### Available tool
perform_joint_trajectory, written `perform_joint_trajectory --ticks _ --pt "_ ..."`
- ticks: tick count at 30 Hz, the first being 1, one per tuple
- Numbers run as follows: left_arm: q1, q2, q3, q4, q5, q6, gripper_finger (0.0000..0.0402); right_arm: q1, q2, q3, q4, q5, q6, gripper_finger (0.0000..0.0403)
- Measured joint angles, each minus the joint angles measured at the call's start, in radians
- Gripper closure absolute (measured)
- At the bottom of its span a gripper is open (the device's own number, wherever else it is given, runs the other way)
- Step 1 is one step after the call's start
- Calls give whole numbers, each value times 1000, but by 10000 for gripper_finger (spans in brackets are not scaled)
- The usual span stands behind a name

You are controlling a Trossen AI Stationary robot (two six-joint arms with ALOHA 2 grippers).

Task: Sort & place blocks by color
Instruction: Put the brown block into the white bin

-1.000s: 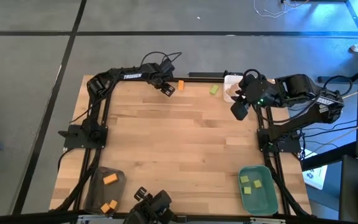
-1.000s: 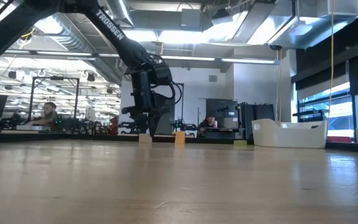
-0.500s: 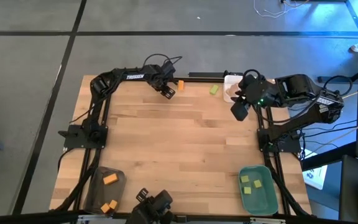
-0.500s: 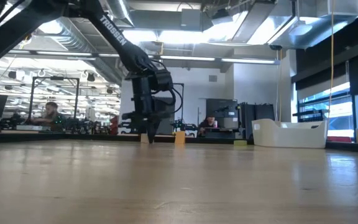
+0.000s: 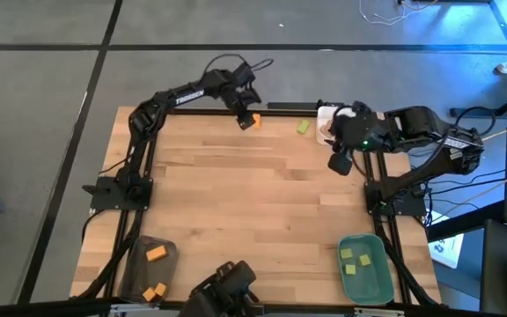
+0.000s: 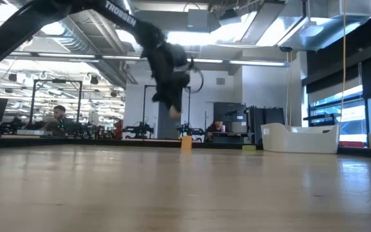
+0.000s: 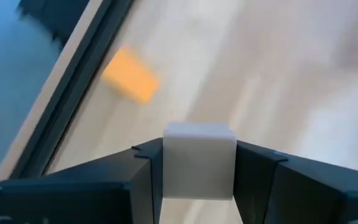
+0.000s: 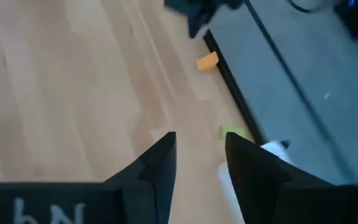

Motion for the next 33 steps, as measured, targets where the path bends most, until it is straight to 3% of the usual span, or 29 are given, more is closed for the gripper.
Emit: perform_joint_trajectory --ticks 4,7,15,23,33 --pt "-19 0 157 -103 89 114 289 0 36 0 0 -1 -226 264" --pt "-38 -1 271 -177 212 199 289 0 70 0 3 -2 -360 264" --pt "-119 -3 443 -306 502 386 289 -8 166 -1 67 0 -588 264" --pt "-214 -3 457 -314 531 429 289 -8 226 -1 212 -2 -739 264" --pt "-262 -3 456 -310 646 431 289 -8 261 -1 332 -49 -889 264"
